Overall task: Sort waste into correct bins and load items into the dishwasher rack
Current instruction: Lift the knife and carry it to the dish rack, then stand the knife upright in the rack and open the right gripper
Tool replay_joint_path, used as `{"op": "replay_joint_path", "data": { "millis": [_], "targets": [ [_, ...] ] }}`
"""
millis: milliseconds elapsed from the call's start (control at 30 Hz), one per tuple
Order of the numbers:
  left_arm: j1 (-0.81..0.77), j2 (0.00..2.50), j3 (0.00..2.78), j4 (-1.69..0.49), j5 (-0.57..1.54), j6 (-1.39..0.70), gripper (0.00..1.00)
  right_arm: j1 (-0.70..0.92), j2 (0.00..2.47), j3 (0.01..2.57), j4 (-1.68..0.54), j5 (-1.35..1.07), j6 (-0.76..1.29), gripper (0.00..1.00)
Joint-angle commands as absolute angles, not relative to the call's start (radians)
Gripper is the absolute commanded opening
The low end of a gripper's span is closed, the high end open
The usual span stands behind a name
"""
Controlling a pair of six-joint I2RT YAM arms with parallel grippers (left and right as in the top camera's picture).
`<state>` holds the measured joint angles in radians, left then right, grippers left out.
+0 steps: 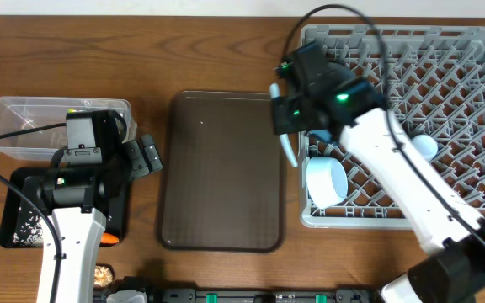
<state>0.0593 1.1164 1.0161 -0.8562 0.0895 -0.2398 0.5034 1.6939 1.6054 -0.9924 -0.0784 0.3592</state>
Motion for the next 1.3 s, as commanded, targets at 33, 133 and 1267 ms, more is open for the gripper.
{"op": "replay_joint_path", "data": {
  "millis": [33,133,1267],
  "targets": [
    [0.065,1.118,1.029,-0.856,0.078,-0.249,0.98,0.401,1.647,1.623,-1.039,-0.075,0.373,0.01],
    [0.065,1.118,1.029,-0.856,0.077,-0.249,0.98,0.33,1.639,1.623,-1.07,-0.075,0.371,0.01],
    [0.065,1.118,1.029,-0.856,0.078,-0.249,0.98,-0.025,1.672,1.564,-1.256,0.244,0.321,0.01]
  ]
}}
